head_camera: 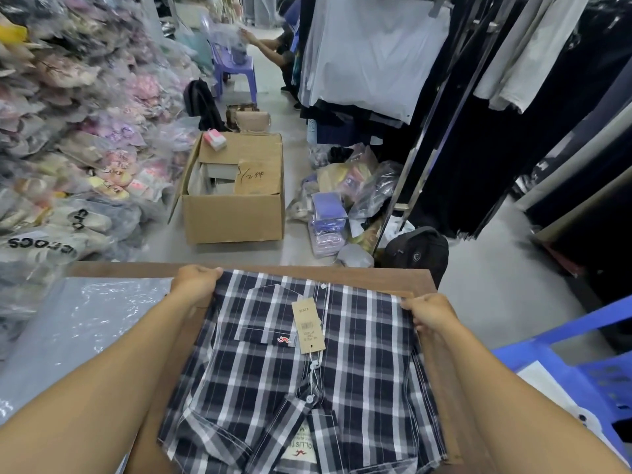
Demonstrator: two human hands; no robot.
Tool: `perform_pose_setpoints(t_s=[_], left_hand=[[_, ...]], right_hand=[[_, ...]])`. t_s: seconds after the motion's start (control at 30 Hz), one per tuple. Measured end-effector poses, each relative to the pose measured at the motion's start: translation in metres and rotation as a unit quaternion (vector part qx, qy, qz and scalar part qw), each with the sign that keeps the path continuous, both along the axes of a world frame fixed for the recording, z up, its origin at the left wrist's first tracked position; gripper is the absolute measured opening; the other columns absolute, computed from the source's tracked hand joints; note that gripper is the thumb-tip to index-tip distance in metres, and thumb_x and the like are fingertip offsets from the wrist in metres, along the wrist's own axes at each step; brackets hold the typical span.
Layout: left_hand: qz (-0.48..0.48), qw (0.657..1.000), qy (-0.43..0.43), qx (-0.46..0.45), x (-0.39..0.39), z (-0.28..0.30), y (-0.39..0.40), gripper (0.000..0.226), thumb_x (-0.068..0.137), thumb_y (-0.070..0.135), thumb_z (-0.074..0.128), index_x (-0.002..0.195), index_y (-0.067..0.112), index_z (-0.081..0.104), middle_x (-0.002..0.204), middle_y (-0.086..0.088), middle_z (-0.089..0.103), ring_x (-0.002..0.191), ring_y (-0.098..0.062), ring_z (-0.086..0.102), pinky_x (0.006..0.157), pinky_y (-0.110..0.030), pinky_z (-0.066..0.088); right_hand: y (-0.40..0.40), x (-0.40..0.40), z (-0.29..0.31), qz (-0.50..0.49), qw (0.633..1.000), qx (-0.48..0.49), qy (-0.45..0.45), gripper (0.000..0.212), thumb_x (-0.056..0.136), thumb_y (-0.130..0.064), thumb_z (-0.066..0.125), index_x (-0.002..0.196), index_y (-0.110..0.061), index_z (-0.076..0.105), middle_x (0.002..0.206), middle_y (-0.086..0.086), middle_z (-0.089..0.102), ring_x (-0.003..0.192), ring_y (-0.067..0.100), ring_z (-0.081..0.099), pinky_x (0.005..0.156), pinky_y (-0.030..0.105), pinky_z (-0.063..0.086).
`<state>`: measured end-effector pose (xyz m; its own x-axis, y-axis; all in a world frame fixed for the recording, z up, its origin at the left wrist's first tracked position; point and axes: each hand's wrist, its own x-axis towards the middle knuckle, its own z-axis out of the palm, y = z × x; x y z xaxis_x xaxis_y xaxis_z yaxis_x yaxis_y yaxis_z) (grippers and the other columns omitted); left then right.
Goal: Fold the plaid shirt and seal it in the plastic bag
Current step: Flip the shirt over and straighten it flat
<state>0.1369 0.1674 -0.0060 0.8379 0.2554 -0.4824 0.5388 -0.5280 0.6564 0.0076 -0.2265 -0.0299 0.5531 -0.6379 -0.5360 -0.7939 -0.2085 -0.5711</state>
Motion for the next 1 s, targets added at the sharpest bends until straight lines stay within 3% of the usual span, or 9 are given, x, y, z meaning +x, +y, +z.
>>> perform_pose_setpoints(t_s=[0.07,0.17,0.3,0.5,0.63,0.77,0.87,0.93,1.0], left_hand=[[0.012,1.000,0.009,0.002,0.001,-0.003,-0.002,0.027,0.092,0.033,0.065,0.075,0.012,0.064,0.104,-0.016,0.071,0.104,-0.039,0.063,0.095,-0.043,0.049],[0.048,0.999,0.022,0.012,0.003,-0.004,0.001,0.040,0.090,0.037,0.066,0.099,-0.002,0.068,0.104,-0.022,0.071,0.095,-0.040,0.066,0.079,-0.040,0.050],[0.076,0.995,0.045,-0.044,0.011,-0.012,0.004,0.039,0.090,0.030,0.069,0.110,-0.003,0.063,0.109,-0.020,0.070,0.095,-0.036,0.066,0.089,-0.046,0.056],[0.078,0.990,0.057,-0.098,0.019,-0.015,-0.001,0.034,0.096,0.020,0.061,0.121,-0.003,0.061,0.123,-0.017,0.065,0.114,-0.035,0.061,0.089,-0.040,0.047],[0.078,0.986,0.049,-0.141,0.021,-0.020,-0.001,0.023,0.101,0.026,0.050,0.086,0.013,0.060,0.108,-0.013,0.065,0.090,-0.027,0.058,0.085,-0.037,0.044],[0.094,0.979,0.067,-0.170,0.025,-0.021,0.004,0.034,0.102,0.037,0.046,0.073,0.020,0.044,0.079,-0.006,0.057,0.065,-0.022,0.052,0.082,-0.039,0.043],[0.091,0.977,0.082,-0.175,0.028,-0.021,0.008,0.018,0.099,0.034,0.054,0.095,0.017,0.059,0.095,-0.007,0.066,0.083,-0.027,0.059,0.088,-0.042,0.045],[0.093,0.984,0.061,-0.140,0.030,-0.022,0.006,0.027,0.097,0.028,0.060,0.112,0.006,0.063,0.112,-0.012,0.068,0.098,-0.030,0.062,0.085,-0.040,0.045],[0.091,0.988,0.043,-0.117,0.031,-0.020,0.004,0.032,0.094,0.024,0.064,0.114,0.000,0.065,0.116,-0.017,0.069,0.106,-0.037,0.064,0.083,-0.039,0.047]], right_hand=[[-0.002,-0.001,0.002,-0.031,0.999,-0.018,0.009,0.024,0.083,-0.026,0.075,0.086,-0.003,0.069,0.079,0.011,0.068,0.065,0.024,0.064,0.060,0.034,0.056],[0.001,-0.004,0.009,-0.051,0.996,0.071,0.024,0.024,0.086,-0.023,0.074,0.093,-0.003,0.064,0.073,0.009,0.061,0.058,0.019,0.056,0.054,0.030,0.054],[-0.001,-0.006,0.021,-0.053,0.987,0.148,0.038,0.012,0.086,-0.015,0.068,0.090,-0.005,0.062,0.071,0.007,0.058,0.061,0.016,0.053,0.058,0.027,0.050],[0.001,0.000,0.026,0.018,0.986,0.165,-0.036,0.009,0.097,-0.014,0.049,0.097,-0.017,0.058,0.104,0.007,0.066,0.092,0.022,0.064,0.074,0.036,0.054],[0.004,0.004,0.017,0.059,0.991,0.095,-0.079,0.021,0.105,-0.026,0.040,0.085,-0.029,0.041,0.096,0.009,0.060,0.079,0.025,0.061,0.051,0.032,0.054],[0.006,0.008,0.006,0.123,0.986,-0.063,-0.094,0.022,0.103,-0.040,0.038,0.081,-0.044,0.039,0.098,-0.001,0.060,0.090,0.023,0.060,0.082,0.049,0.053],[0.003,0.013,0.000,0.087,0.989,-0.040,-0.111,0.018,0.098,-0.050,0.045,0.086,-0.037,0.050,0.100,-0.003,0.066,0.093,0.020,0.062,0.088,0.047,0.052],[0.001,0.017,0.000,0.056,0.995,0.016,-0.084,0.039,0.085,-0.063,0.056,0.078,-0.026,0.064,0.093,0.000,0.075,0.090,0.023,0.069,0.089,0.048,0.056],[0.006,0.021,0.011,0.023,0.996,0.065,-0.065,0.042,0.083,-0.054,0.062,0.076,-0.013,0.072,0.092,0.008,0.077,0.089,0.027,0.071,0.085,0.042,0.057]])
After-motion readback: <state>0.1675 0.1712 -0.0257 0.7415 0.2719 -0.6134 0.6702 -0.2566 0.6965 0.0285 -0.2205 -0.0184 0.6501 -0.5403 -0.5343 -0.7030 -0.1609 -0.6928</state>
